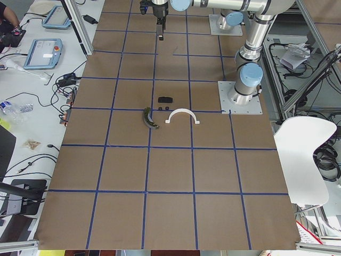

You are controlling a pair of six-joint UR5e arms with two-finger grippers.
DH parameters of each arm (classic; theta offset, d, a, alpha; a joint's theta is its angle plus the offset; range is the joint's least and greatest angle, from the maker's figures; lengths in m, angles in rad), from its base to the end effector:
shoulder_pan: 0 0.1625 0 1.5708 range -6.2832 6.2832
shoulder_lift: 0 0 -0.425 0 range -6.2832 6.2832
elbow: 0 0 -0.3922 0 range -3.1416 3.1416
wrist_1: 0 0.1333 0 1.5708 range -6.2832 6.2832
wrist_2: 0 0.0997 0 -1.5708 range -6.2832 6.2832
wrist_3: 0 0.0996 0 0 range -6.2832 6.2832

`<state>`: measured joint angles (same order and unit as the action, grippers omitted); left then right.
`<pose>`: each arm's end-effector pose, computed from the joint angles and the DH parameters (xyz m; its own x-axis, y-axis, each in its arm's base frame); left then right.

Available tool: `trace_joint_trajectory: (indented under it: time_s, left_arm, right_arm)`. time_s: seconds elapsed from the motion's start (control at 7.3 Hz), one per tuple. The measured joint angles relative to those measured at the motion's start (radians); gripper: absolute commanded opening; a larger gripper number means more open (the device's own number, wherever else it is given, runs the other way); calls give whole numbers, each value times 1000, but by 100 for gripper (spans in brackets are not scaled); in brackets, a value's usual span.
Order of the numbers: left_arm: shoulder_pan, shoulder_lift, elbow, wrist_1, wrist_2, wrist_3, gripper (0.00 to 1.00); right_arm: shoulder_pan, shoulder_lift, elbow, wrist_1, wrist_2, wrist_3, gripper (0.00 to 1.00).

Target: Place bearing gear from tray to pile

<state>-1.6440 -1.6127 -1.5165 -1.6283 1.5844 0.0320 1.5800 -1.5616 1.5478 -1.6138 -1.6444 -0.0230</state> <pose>-0.1685 -0.4941 0.4880 -0.9943 0.1056 -0.0121 0.1049 0.9934 0.0455 0.1306 -0.5001 0.4994 -0.9968 -0.0280 0.0747 -0.0321 0.9980 -0.0551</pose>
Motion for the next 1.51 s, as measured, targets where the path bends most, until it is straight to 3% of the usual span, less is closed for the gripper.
trace_joint_trajectory:
  time_s: [0.69, 1.51]
  left_arm:
    - [1, 29, -45, 80, -20, -11, 100]
    - [0, 36, -48, 82, -23, -51, 100]
  right_arm:
    - [0, 0, 0, 0, 0, 0, 100]
    - [-2, 1, 0, 0, 10, 5, 100]
